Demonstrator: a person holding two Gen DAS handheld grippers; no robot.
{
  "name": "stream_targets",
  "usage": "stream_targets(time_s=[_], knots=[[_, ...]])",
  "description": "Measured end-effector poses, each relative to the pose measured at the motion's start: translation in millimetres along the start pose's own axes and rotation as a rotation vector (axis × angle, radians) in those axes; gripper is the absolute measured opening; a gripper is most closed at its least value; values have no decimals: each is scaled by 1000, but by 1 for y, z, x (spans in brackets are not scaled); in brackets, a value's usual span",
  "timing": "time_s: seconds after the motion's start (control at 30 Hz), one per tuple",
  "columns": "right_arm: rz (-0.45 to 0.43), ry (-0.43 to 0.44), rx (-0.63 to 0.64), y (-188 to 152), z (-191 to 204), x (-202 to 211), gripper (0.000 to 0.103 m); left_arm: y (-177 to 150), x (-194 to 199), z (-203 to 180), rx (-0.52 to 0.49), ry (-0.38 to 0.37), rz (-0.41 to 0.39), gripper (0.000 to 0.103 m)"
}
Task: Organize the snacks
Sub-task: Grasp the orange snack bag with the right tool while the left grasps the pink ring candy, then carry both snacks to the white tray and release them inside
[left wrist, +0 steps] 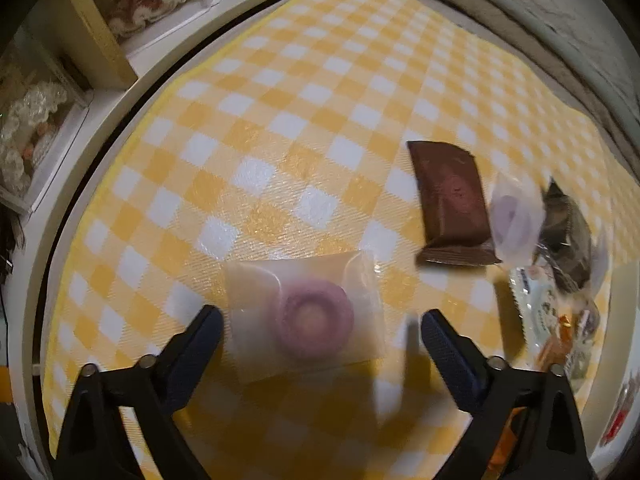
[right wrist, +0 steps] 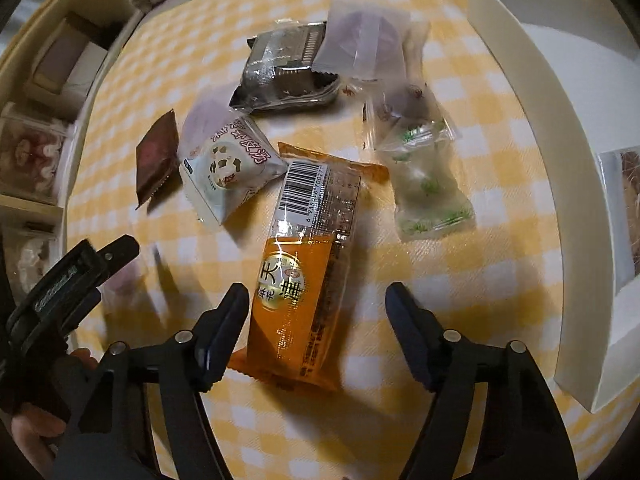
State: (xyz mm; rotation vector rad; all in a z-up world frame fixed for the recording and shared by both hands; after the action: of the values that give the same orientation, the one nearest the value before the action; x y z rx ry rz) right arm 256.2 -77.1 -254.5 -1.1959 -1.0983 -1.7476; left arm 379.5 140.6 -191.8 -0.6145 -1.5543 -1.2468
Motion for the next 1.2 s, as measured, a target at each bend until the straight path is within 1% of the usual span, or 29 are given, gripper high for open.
stream_targets(time_s=[0.03, 0.07, 0.1, 0.13, 0.17, 0.2, 0.23, 0.27, 0.33, 0.47, 0.57, 0.63, 0.7, 0.8, 0.87, 0.9, 1.07, 1.17, 1.2], knots=[[-4, 1, 15, 0, 2, 0, 65, 1, -1, 1, 3, 6, -5, 92], [-5, 4, 28, 0, 3, 1, 53, 3, -3, 1, 6, 14, -11, 88], [1, 10, 45, -1, 5, 1, 45, 3, -3, 2, 7, 20, -14, 86], [4, 7, 54, -2, 6, 0, 45, 4, -3, 3, 10, 29, -17, 79], [5, 7, 72, -2, 7, 1, 42, 6, -4, 3, 11, 34, -22, 76], [5, 7, 87, -2, 8, 2, 39, 5, -2, 3, 16, 28, -24, 76], [4, 11, 109, -3, 10, 3, 38, 7, -2, 4, 25, 19, -27, 74], [4, 16, 121, -3, 10, 4, 37, 9, -1, 6, 31, 18, -28, 68], [1, 21, 142, -3, 12, 6, 35, 9, 2, 10, 44, 14, -30, 64], [-35, 32, 185, 1, 14, 20, 34, 14, 8, 12, 70, -31, -47, 61], [-85, 37, 226, 6, 17, 36, 34, 22, 26, 5, 57, -75, -106, 61], [-128, 35, 261, 11, 21, 48, 34, 28, 44, -2, 41, -112, -160, 61], [-189, 41, 300, 17, 26, 67, 34, 30, 61, -6, 22, -132, -208, 61], [-257, 48, 338, 22, 32, 90, 34, 29, 90, -17, -16, -167, -284, 61], [-295, 49, 359, 26, 31, 106, 34, 24, 110, -19, -34, -204, -325, 61], [-314, 48, 367, 29, 33, 112, 34, 8, 130, -21, -40, -218, -339, 61], [-407, 53, 380, 41, 31, 148, 34, 0, 169, -31, -71, -282, -421, 61], [-452, 45, 385, 45, 23, 170, 34, -26, 208, -23, -89, -316, -449, 61], [-470, 38, 386, 47, 19, 178, 34, -30, 218, -22, -93, -327, -453, 61]])
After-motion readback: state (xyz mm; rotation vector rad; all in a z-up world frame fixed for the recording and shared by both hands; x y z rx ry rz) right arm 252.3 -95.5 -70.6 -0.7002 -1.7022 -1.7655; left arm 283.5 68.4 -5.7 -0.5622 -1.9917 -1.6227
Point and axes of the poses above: each gripper's, at about its wrist camera, not at the fingertips, and x roughly against the way its jaws point, z to its left, y to its top, the point moved 7 cm from there along -x, roughly the way its jaws point, and after that the axes turned 9 degrees about -z, right-handed, at the moved point
